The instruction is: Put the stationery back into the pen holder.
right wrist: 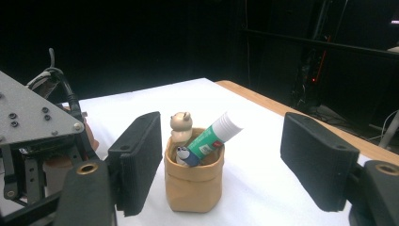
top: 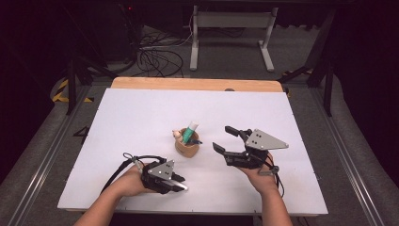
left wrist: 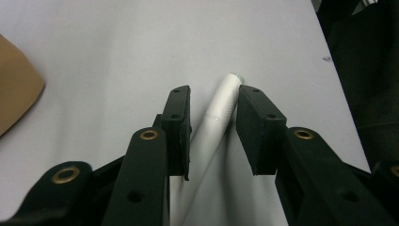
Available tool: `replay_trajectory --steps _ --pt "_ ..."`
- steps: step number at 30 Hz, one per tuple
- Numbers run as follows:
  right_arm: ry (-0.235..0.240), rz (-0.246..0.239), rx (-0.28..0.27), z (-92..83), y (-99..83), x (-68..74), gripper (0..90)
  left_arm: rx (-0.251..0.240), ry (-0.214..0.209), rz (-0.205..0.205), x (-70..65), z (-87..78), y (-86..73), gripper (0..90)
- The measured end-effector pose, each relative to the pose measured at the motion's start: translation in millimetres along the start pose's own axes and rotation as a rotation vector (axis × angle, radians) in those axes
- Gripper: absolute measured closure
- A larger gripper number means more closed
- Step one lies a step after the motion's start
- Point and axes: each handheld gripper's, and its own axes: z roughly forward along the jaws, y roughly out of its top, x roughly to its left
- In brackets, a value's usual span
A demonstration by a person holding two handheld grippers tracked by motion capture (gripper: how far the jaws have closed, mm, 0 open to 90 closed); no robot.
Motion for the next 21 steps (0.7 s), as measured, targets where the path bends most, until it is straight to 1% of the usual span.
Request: replay_trajectory --steps 3,5,12,17,21 --pt "0.000 0.000 0.001 0.1 -0.1 0.0 30.6 0.005 0.003 -0.001 -0.7 -0.3 0.1 66.9" --pt "0.000 0.001 0.001 0.1 -0.1 -0.1 30.7 0.009 0.007 0.010 -0.7 -0.4 0.6 67.9" --pt "0.003 -0.004 0.002 0.6 -0.1 0.4 30.8 0.022 0.013 0.009 -2.6 -0.4 2.5 72.6" --pt "0.007 -0.005 0.004 1.0 -0.1 0.8 30.9 0.034 0.021 0.020 -3.9 -0.4 4.1 77.6" --pt "0.009 -0.008 0.007 1.4 -0.2 1.1 31.0 0.040 0.032 0.036 -4.8 -0.3 5.5 77.9"
